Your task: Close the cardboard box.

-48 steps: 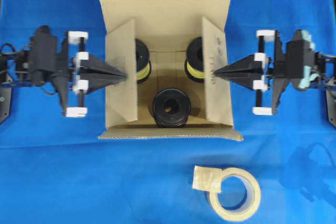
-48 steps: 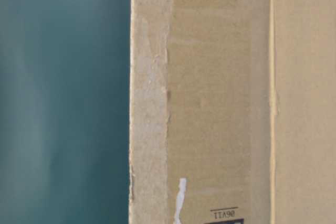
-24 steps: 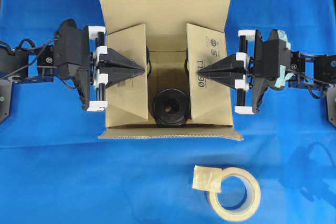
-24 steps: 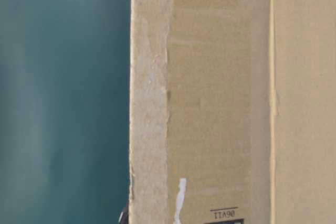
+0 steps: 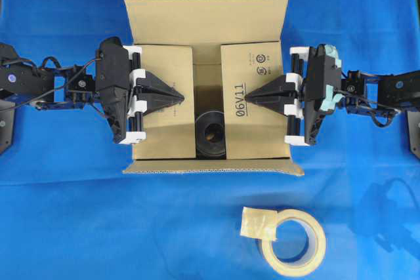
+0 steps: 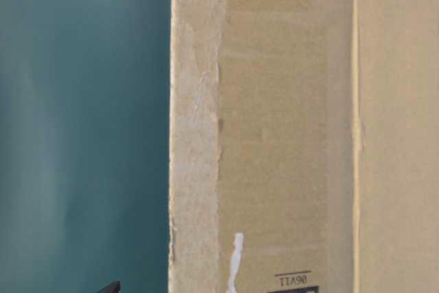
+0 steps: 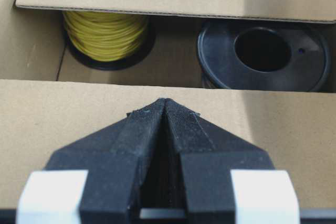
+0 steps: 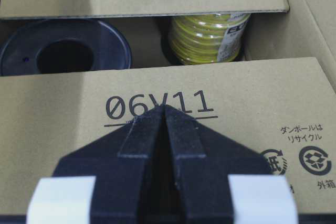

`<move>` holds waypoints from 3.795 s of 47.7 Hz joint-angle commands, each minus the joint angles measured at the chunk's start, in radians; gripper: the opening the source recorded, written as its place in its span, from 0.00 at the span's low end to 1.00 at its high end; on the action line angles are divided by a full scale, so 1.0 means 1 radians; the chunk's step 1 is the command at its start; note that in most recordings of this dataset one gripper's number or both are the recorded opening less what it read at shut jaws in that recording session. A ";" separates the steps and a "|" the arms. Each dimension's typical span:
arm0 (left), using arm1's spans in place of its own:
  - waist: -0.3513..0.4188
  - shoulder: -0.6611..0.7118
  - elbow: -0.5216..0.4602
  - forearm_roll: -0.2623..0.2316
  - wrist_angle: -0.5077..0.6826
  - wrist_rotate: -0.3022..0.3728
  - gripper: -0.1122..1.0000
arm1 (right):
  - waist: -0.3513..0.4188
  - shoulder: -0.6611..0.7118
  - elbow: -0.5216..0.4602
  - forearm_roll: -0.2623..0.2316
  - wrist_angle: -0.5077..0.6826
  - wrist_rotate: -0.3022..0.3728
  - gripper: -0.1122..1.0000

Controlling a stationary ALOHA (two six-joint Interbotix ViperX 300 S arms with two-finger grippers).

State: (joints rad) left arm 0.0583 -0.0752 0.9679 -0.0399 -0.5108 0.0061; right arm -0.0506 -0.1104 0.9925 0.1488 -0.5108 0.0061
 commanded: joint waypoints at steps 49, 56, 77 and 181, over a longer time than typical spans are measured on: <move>0.196 0.207 -0.336 0.005 -0.003 0.149 0.10 | 0.000 0.000 -0.023 0.006 -0.020 0.000 0.10; 0.190 0.236 -0.357 0.005 -0.003 0.149 0.10 | -0.002 0.002 -0.025 0.006 -0.020 0.000 0.10; 0.176 0.242 -0.344 0.005 -0.003 0.149 0.10 | -0.002 -0.002 -0.026 0.008 -0.018 0.000 0.10; 0.189 0.235 -0.327 0.005 0.018 0.133 0.10 | 0.170 -0.301 0.064 0.035 0.127 -0.017 0.10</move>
State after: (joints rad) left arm 0.2454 0.1795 0.6443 -0.0337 -0.4924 0.1411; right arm 0.1534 -0.4080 1.0630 0.1657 -0.3927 -0.0123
